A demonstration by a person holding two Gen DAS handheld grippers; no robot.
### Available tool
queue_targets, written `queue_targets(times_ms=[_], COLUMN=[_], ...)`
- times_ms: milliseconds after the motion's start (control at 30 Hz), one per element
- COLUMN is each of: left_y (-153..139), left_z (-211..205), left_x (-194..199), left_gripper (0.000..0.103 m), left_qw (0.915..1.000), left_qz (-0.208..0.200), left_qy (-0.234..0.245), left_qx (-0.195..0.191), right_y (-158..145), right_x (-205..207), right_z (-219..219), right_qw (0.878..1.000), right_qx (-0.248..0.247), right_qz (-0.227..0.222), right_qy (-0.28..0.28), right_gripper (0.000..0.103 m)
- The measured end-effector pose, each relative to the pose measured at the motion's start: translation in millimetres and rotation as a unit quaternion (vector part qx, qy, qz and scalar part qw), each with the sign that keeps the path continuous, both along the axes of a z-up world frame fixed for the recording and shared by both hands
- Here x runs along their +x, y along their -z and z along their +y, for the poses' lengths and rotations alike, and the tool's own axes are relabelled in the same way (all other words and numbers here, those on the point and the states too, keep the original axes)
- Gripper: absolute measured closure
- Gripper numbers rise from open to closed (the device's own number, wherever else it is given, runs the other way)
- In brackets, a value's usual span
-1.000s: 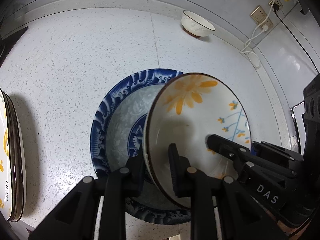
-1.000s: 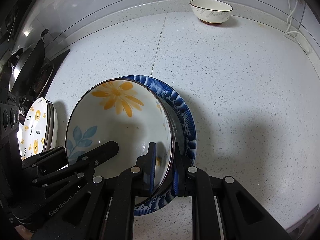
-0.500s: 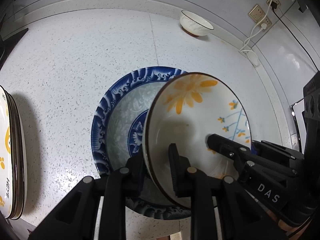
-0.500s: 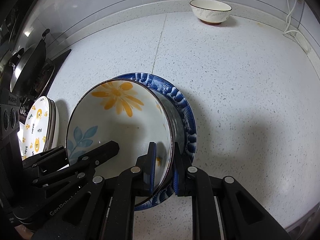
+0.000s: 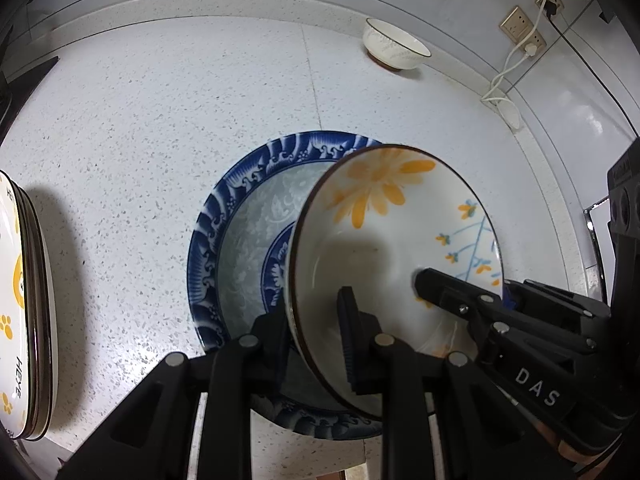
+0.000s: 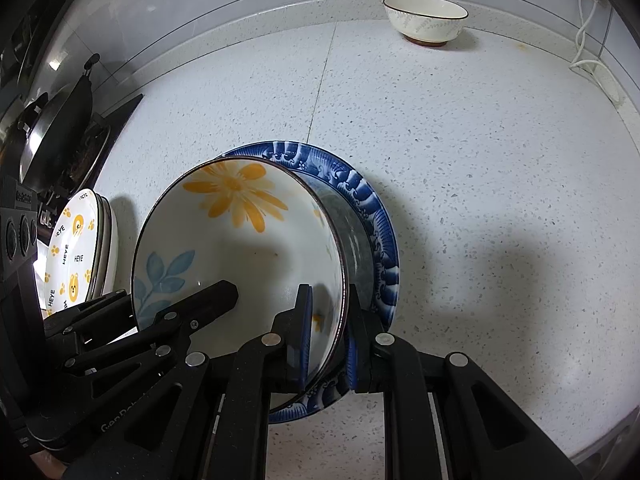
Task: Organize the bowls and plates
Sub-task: 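Carry the orange-flower bowl with both tools and lower it into the blue-and-white bowl, then open both tools and lift them off the nested bowls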
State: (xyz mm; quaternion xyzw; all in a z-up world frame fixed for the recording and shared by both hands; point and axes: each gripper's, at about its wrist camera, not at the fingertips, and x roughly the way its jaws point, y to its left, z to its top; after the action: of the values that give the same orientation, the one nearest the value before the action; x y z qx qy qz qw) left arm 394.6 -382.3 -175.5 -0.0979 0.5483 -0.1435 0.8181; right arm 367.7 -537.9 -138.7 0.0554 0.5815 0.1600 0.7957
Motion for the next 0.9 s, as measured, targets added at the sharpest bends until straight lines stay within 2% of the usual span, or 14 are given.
queue_targets(times_ms=[133, 300, 433, 600, 767, 900], left_y=[-1, -1, -2, -1, -12, -26], left_z=[-1, -3, -7, -9, -6, -1], left_x=[1, 12, 20, 30, 38, 41], left_gripper=[0.081, 0.079, 0.071, 0.069, 0.050, 0.047], left_qw=[1.0000, 0.9991, 0.9976, 0.9953, 0.9960, 0.9974], left_qz=[0.005, 0.034, 0.055, 0.080, 0.073, 0.050], left_qy=[0.005, 0.017, 0.032, 0.044, 0.041, 0.039], left_qx=[0.007, 0.021, 0.026, 0.031, 0.031, 0.034], right_y=[1, 4, 8, 10, 3, -9], right_x=[0, 3, 6, 8, 12, 8], right_z=[3, 8, 11, 11, 6, -1], right_qw=[1.000, 1.000, 0.999, 0.999, 0.999, 1.000], right_qx=[-0.004, -0.019, -0.028, -0.026, -0.029, -0.027], right_qz=[0.004, 0.015, 0.029, 0.036, 0.031, 0.015], right_qy=[-0.004, -0.012, -0.016, -0.008, 0.006, 0.007], right_gripper=[0.090, 0.090, 0.089, 0.090, 0.089, 0.088])
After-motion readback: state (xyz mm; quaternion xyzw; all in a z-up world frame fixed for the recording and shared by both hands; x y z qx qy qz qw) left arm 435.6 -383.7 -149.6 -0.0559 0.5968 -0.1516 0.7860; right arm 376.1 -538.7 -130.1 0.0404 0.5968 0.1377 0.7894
